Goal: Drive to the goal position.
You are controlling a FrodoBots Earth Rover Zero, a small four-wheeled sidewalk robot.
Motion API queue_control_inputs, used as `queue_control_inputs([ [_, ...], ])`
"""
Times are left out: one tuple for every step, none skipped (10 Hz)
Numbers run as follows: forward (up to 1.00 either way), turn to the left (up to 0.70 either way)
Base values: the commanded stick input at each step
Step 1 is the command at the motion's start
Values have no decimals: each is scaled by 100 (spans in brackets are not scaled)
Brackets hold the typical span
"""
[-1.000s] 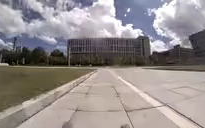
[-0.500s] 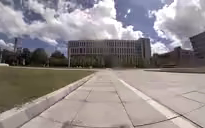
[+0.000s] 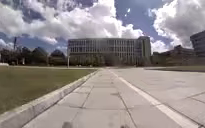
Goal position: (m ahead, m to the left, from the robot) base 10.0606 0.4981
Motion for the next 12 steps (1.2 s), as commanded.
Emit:
queue_control_inputs([
  [70,0],
  [70,0],
  [70,0],
  [70,0],
  [70,0],
  [70,0],
  [70,0],
  [70,0],
  [70,0],
  [70,0],
  [70,0],
  [70,0],
])
